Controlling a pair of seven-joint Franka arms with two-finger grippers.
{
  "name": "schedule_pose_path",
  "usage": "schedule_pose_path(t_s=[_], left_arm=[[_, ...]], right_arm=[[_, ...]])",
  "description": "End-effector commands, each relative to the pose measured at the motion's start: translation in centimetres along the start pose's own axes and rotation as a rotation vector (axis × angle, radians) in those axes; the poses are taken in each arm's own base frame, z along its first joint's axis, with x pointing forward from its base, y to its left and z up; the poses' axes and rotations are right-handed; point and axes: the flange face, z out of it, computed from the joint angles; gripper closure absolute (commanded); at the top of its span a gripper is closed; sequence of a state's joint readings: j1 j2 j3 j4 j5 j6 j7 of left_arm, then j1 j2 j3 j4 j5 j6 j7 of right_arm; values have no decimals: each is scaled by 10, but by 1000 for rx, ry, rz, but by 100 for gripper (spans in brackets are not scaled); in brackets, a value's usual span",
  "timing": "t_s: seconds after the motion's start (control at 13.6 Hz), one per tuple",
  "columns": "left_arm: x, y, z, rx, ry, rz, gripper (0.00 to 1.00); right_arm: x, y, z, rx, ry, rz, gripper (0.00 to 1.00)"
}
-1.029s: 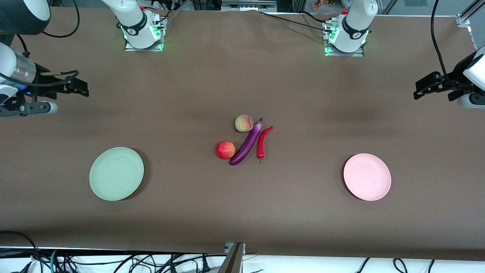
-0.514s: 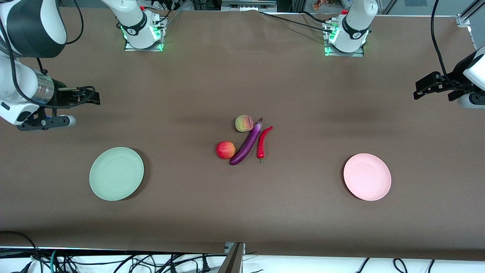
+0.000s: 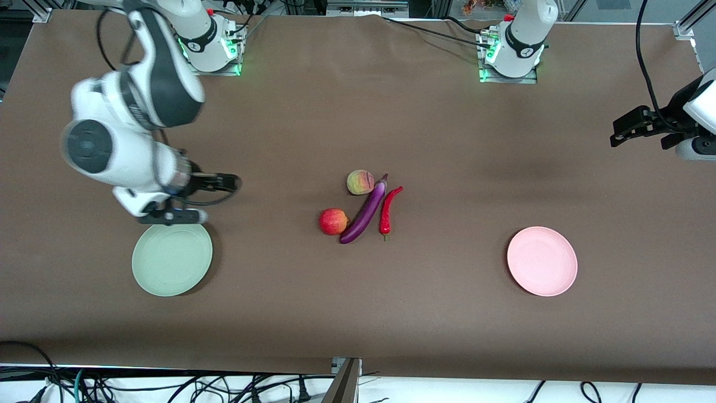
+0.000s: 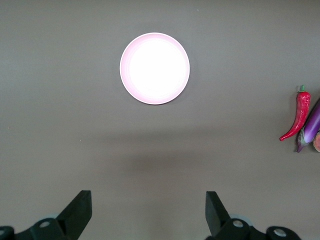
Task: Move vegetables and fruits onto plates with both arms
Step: 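Reach the right gripper to the peach and grasp it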
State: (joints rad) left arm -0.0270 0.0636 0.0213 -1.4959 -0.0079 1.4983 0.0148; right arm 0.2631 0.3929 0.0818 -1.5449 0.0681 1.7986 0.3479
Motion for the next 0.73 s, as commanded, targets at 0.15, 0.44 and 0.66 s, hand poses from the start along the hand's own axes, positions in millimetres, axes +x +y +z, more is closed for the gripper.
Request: schedule_pose_path(t_s=[0.15,0.44,0.66], left_arm=[[2,8,1,1,-3,24,0],[17,17,25,4,-45,30,0],[30,20,55,3,-105,45,0]], right_arm=[[-28,-126,58,21,56,134,0],[-73,-227,124,52,95,214,0],[-90,-260,157,80,112,238,0]])
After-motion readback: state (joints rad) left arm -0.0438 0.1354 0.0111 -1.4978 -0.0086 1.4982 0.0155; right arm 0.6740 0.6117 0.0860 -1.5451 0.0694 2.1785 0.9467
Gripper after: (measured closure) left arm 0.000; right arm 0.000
